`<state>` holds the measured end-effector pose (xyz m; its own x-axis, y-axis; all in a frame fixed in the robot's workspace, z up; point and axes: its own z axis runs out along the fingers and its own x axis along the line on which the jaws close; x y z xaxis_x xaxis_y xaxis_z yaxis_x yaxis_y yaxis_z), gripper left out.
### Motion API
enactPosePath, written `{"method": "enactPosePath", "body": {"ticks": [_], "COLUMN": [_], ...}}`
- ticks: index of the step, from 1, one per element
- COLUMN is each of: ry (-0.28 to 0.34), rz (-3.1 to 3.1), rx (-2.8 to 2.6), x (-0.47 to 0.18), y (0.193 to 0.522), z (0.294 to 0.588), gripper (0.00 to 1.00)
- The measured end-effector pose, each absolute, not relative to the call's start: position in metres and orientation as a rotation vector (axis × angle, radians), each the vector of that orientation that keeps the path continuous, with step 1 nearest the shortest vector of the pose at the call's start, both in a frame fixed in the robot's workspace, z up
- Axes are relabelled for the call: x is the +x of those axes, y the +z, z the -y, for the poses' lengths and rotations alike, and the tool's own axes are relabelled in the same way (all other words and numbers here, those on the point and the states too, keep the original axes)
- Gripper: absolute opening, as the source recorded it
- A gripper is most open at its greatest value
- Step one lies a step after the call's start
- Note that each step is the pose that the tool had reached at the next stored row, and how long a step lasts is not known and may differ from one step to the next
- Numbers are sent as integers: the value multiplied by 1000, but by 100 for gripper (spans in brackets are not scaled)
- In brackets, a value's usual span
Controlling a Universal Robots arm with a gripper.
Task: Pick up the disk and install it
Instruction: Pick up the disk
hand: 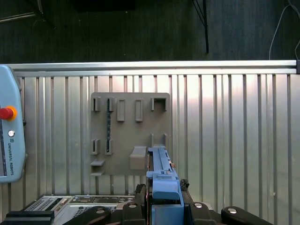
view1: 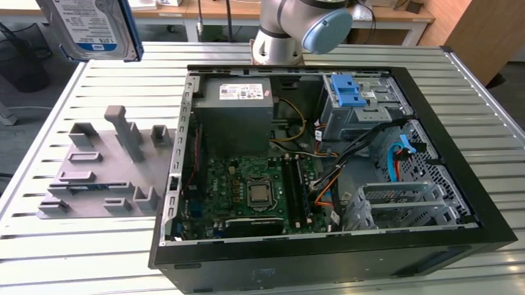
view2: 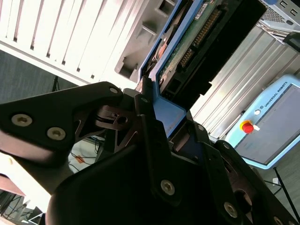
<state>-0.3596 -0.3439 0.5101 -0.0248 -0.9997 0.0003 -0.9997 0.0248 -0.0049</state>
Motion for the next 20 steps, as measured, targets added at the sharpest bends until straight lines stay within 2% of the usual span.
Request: {"method": "enactPosePath", "body": {"ticks": [20], "ry": [-6], "rz": [-2247], "rx": [-2191], "x": [-325], "y": [510], "z": [344], "gripper": [36]}}
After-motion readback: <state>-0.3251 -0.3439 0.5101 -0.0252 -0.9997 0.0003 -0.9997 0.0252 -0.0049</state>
